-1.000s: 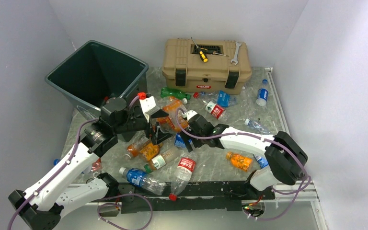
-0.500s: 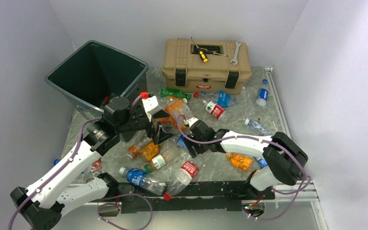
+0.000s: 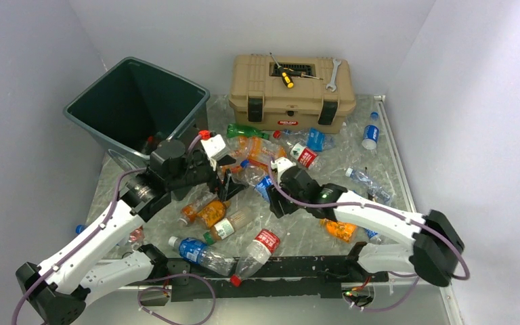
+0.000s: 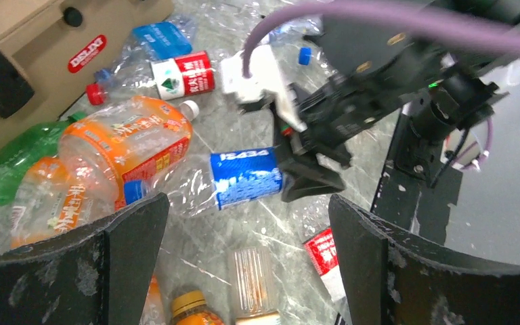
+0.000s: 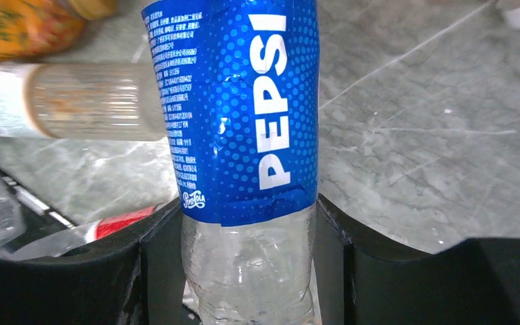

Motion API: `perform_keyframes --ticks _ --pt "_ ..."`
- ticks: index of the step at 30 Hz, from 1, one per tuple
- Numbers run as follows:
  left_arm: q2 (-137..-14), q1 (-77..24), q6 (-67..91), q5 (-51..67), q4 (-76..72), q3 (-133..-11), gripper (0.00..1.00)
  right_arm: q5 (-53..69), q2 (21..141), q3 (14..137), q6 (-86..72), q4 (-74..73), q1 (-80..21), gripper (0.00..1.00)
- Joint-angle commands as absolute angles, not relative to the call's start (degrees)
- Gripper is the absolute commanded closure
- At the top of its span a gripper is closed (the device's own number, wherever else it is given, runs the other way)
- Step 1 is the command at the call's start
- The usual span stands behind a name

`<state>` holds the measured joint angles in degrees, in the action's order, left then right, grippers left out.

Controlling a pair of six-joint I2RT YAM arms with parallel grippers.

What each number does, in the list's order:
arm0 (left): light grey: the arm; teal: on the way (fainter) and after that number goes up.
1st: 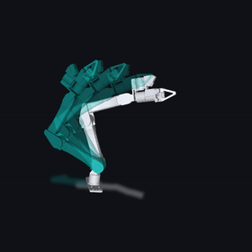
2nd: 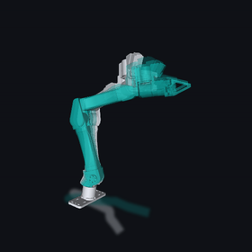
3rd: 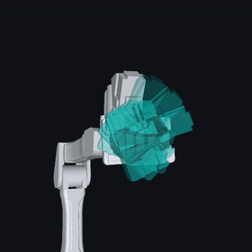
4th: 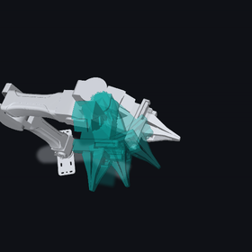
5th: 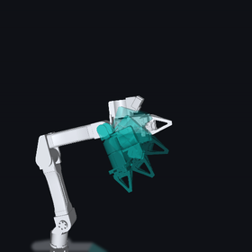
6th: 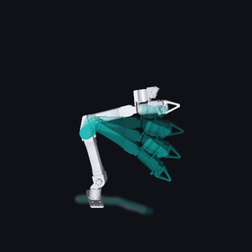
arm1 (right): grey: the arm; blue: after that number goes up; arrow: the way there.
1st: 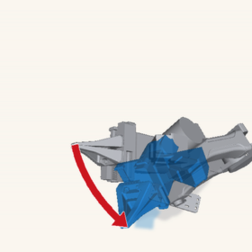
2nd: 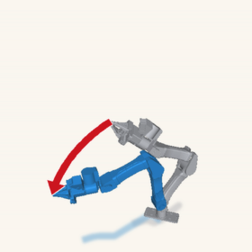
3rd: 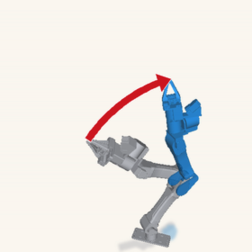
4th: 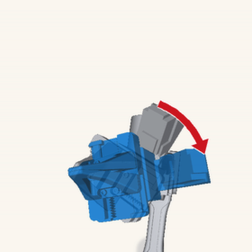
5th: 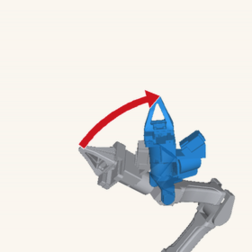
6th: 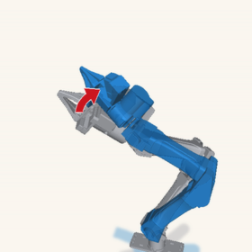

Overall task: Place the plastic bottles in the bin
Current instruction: Pick up the plastic bottle at the center of the board.

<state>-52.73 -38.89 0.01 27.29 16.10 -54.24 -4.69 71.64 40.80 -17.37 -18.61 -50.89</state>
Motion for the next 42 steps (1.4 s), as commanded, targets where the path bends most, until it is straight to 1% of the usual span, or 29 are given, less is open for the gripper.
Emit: perform_keyframes --ticks 1,4,6,8,12,13,14,15,17,22,24,26,29,33,35,42 --pt "-50.05 -39.19 3.87 21.5 9.68 -53.47 0.07 -6.16 63.0 46.27 -16.92 -25.55 -51.5 0.54" --pt "-48.51 -39.1 7.18 17.94 5.2 -54.71 0.06 -7.73 57.94 48.63 -16.68 -29.12 -51.51 0.55" --pt "-47.82 -39.0 9.27 16.26 3.24 -56.6 0.04 -9.32 54.5 49.48 -17.31 -28.52 -51.5 0.56" --pt "-47.76 -39.02 11.48 15.18 1.78 -58.91 0.03 -9.43 48.38 47.16 -17.23 -24.1 -51.5 0.6" --pt "-48.72 -38.98 20.09 12.43 -4.68 -61.04 0.0 -6.09 37.63 38.1 -16.66 -8.07 -51.5 0.7" --pt "-49.31 -39.01 23.0 10.32 -5.58 -61.36 0.0 -4.63 35.5 36.27 -17.0 -4.24 -51.5 0.75" --pt "-50.16 -38.94 25.81 8.2 -5.64 -62.16 0.01 -3.11 33.96 34.6 -17.5 -1.02 -51.5 0.89" --pt "-51.2 -38.96 28.09 6.74 -4.96 -63.12 0.01 -2.78 32.61 33.09 -18.13 2.77 -51.5 0.99" --pt "-53.52 -39.01 28.74 9.14 -4.3 -66.07 0.0 -2.54 31.05 30.85 -19.02 8.5 -51.5 1.0" --pt "-62.42 -38.97 30.98 24.28 -6.1 -72.37 0.03 -0.31 29.44 26.56 -19.33 19.21 -51.53 1.0" --pt "-65.32 -39.0 33.07 27.19 -6.94 -74.11 0.01 -0.26 28.7 24.54 -20.01 24.97 -51.57 1.0" --pt "-67.1 -39.02 34.34 27.72 -8.26 -74.79 0.0 1.37 28.2 23.33 -20.5 29.36 -51.55 1.0" --pt "-67.91 -38.96 35.31 28.87 -11.21 -74.83 0.0 1.39 28.38 23.29 -20.3 31.09 -51.55 1.0" --pt "-66.44 -39.12 35.99 35.05 -23.82 -70.33 0.0 0.35 28.05 22.17 -21.66 33.79 -51.5 1.0" --pt "-65.66 -39.23 35.7 35.91 -27.11 -68.59 0.0 0.15 28.54 21.89 -22.84 35.15 -51.5 1.0" --pt "-67.32 -40.64 32.25 35.45 -22.14 -70.62 0.02 1.49 33.55 24.37 -24.51 35.22 -51.55 1.0"
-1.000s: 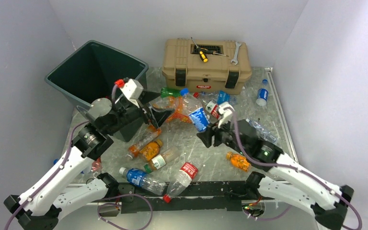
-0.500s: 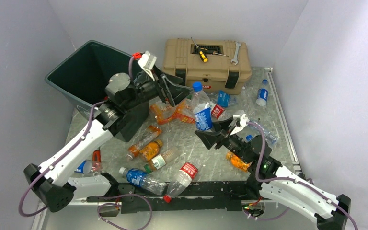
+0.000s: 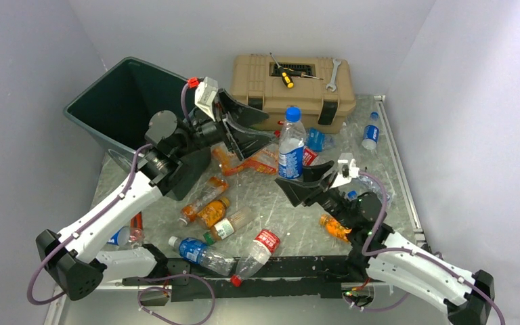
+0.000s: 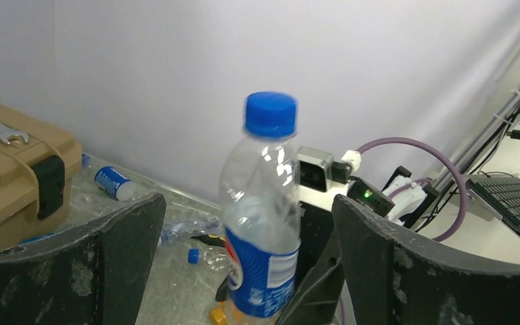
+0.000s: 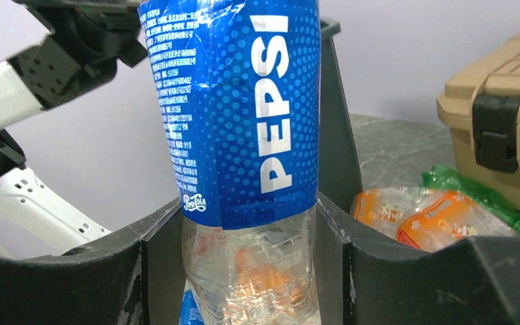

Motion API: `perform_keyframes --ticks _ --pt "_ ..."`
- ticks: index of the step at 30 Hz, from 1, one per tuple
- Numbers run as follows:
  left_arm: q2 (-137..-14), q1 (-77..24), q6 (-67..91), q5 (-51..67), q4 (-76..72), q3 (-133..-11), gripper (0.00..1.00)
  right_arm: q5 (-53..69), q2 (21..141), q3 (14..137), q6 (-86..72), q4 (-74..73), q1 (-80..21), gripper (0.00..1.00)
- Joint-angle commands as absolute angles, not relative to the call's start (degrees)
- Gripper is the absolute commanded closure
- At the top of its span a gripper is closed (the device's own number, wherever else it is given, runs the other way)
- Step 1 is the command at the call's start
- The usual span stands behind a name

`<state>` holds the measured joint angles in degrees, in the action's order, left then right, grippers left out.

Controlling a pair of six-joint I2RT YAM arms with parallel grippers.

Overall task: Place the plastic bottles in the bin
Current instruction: Pick up the plastic bottle at the center of the board.

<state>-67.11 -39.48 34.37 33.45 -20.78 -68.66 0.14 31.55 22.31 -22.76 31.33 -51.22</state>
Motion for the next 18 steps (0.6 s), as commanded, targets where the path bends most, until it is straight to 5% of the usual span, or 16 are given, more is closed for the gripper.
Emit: perform_keyframes --ticks 1,13,18 --pt "-67.39 -41.34 31.26 34.97 -21.44 -70.9 0.02 1.82 34.08 24.69 -24.52 35.17 -51.55 1.0" --pt "-70.77 -43.32 26.84 29.75 -8.25 -77.55 0.15 5.44 38.46 27.02 -23.44 33.41 -52.09 1.0" --pt "-71.68 -43.54 26.66 31.65 -7.64 -78.61 0.28 5.19 38.5 26.72 -23.03 33.15 -52.34 1.0"
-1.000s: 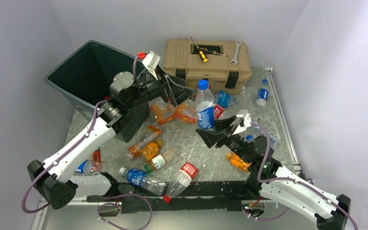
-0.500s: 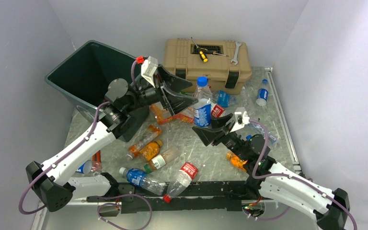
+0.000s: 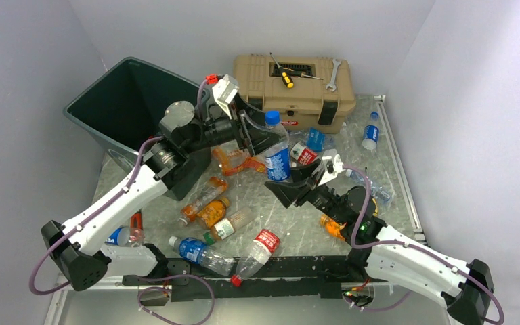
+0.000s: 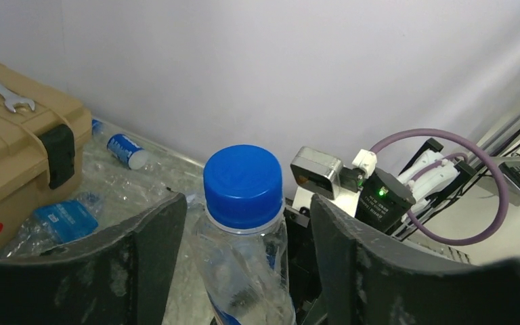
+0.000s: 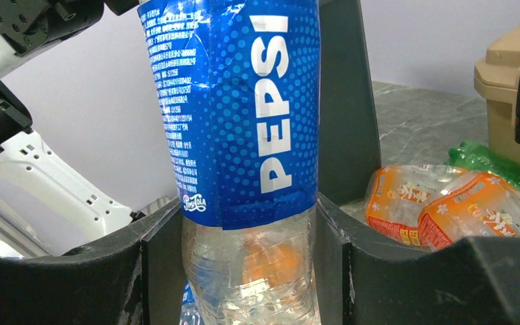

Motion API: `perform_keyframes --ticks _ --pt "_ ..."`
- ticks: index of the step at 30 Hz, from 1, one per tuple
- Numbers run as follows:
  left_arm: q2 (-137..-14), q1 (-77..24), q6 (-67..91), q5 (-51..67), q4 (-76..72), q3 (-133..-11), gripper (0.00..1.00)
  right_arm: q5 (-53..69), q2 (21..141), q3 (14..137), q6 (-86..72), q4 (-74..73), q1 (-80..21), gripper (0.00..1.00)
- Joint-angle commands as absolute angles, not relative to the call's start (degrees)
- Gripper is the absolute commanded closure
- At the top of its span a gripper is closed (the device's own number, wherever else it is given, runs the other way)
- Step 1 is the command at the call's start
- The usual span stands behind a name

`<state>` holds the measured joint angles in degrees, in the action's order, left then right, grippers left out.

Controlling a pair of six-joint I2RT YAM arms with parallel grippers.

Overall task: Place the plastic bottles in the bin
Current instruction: Pick up the plastic bottle at the center of the board.

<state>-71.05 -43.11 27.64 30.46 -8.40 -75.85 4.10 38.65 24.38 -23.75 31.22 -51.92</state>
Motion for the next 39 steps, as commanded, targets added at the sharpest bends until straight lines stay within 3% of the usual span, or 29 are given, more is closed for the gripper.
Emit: perform_keyframes --ticks 1,11,12,14,18,19,21,28,33,39 --pt "-71.86 -43.6 26.51 31.81 -7.38 -78.81 0.31 5.19 38.5 26.72 -22.95 33.02 -52.38 1.0" --pt "-71.44 -43.89 25.85 31.98 -7.59 -78.42 0.72 4.65 38.98 27.93 -23.73 29.77 -52.47 1.0" --pt "-71.29 -43.87 25.78 31.66 -7.68 -78.21 0.74 4.59 39.06 28.23 -23.69 28.83 -52.47 0.94" --pt "-71.0 -43.94 25.62 31.13 -7.71 -77.86 0.76 3.89 39.2 29.96 -23.66 25.96 -52.47 0.68" --pt "-70.46 -43.87 24.98 30.59 -7.43 -77.77 0.88 2.5 38.35 33.1 -23.48 19.55 -52.47 0.04" --pt "-70.15 -43.91 24.66 30.33 -7.12 -77.95 0.92 2.07 38.02 34.26 -23.35 17.4 -52.47 0.01" --pt "-69.53 -43.91 23.6 29.46 -6.13 -78.38 1.0 1.52 37.24 36.96 -22.86 11.39 -52.48 0.0" --pt "-67.54 -43.93 13.38 23.12 6.83 -88.18 1.0 -5.52 29.5 43.26 -24.7 -6.8 -52.47 0.0" --pt "-66.71 -43.91 -0.03 5.93 18.83 -98.42 1.0 -12.03 20.13 41.62 -29.06 -16.21 -52.47 0.0" --pt "-61.7 -43.93 -15.04 -13.88 13.49 -98.73 1.0 -14.37 11.47 35.44 -28.33 -16.47 -52.49 0.0"
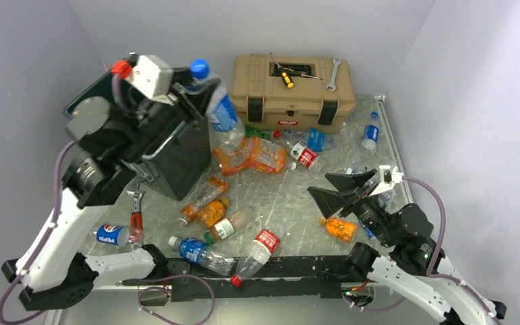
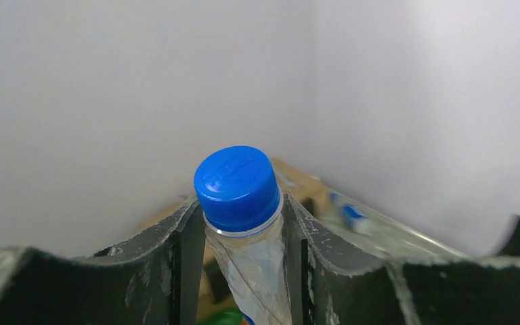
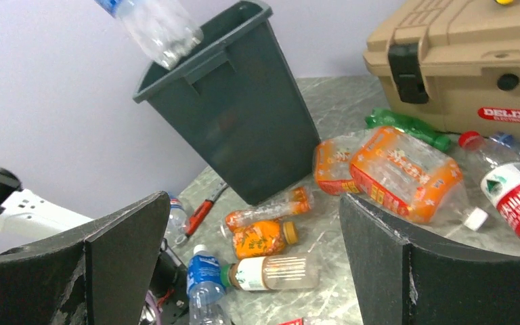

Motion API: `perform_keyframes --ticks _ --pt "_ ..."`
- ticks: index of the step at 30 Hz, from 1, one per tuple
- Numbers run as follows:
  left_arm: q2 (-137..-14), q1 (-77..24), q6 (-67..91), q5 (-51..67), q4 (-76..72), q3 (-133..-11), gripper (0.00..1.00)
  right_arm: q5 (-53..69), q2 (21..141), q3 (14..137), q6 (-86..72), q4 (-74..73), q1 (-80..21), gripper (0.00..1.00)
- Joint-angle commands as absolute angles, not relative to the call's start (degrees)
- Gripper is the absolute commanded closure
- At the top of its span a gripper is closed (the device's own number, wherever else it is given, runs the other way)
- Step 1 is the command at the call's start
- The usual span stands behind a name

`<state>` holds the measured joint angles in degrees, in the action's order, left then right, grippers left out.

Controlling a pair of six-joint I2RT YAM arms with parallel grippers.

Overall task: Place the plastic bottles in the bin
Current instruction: Pick up the plastic bottle at the center of the board, then place the plastic bottle in the trash bin.

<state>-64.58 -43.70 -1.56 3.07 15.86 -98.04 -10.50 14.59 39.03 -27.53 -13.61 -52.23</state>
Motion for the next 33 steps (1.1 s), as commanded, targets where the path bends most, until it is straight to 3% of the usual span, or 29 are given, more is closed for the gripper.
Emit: perform_keyframes --ticks 1,9,16,20,26,33 --pt "-61.36 -43.93 -17.5 -17.23 11.54 -98.18 1.0 -15.28 10.55 34.7 -28.64 -16.69 -52.47 0.0" --pt "-66.63 -42.31 -39.64 -35.77 -0.54 -99.82 1.0 -15.15 7.5 29.8 -28.16 -16.16 -52.47 0.0" --pt "-77.2 -18.05 -15.72 -23.7 19.81 -108.37 1.0 -12.98 10.0 28.73 -28.73 -15.52 -52.47 0.0" --pt "-78.89 -11.23 -13.4 -25.09 15.4 -103.54 1.0 -11.36 10.28 28.38 -29.55 -15.91 -52.47 0.0" --pt "-77.21 -3.15 -10.26 -20.58 -3.52 -86.77 1.0 -8.44 10.18 27.38 -29.81 -15.56 -52.47 0.0" --pt "-79.05 -2.67 -6.13 -18.21 -0.2 -85.46 1.0 -9.94 9.69 27.92 -29.06 -17.42 -52.47 0.0"
